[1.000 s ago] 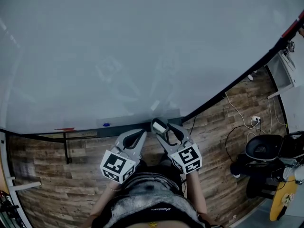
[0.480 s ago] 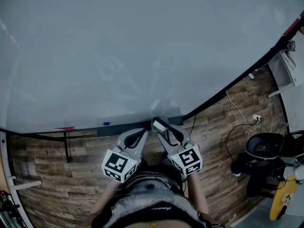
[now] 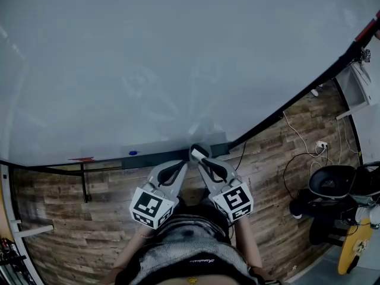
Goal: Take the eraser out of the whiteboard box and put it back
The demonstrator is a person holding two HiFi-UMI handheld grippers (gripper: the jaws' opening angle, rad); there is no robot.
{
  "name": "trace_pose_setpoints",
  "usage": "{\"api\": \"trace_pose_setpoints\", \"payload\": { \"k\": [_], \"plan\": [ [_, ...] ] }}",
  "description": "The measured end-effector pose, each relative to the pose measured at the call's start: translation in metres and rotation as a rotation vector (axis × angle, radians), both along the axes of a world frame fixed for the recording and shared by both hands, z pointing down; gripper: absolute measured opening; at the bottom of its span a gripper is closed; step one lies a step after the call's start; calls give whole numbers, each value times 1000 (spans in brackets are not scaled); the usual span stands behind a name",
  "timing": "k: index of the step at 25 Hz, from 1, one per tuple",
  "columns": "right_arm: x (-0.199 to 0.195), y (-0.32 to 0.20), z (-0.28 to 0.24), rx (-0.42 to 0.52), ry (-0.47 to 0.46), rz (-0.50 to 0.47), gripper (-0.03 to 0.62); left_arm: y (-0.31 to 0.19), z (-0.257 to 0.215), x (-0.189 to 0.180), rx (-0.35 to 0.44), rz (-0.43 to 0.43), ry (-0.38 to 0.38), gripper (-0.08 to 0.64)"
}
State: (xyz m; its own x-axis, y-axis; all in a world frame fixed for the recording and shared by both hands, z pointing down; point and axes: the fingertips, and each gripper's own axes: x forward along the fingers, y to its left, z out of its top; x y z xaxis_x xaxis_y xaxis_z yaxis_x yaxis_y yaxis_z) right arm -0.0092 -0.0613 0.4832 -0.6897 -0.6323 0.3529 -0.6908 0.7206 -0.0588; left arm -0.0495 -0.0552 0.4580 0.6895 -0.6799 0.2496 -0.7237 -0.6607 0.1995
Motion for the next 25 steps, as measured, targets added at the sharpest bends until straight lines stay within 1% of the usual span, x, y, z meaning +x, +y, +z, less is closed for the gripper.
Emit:
{"api": "trace_pose_setpoints", "payload": {
  "k": [7, 9, 12, 14, 19, 25],
  "plan": [
    [-9, 1, -27, 61, -37, -9, 2, 0, -8, 3, 37, 16, -27, 2],
    [-10, 1, -37, 81, -57, -7, 2, 0, -15, 3, 60, 5, -28, 0],
    [-11, 1, -53, 120, -96, 0, 2, -2, -29, 2, 91, -40, -11, 1],
    [-12, 1, -63, 148, -111, 6, 2, -3, -36, 2, 121, -56, -8, 2],
    [-15, -1, -90, 212, -130, 26, 2, -5, -56, 2, 184, -71, -12, 2],
    [-16, -5, -112, 255, -173, 57, 2, -7, -78, 3, 245, -80, -7, 1]
  ]
}}
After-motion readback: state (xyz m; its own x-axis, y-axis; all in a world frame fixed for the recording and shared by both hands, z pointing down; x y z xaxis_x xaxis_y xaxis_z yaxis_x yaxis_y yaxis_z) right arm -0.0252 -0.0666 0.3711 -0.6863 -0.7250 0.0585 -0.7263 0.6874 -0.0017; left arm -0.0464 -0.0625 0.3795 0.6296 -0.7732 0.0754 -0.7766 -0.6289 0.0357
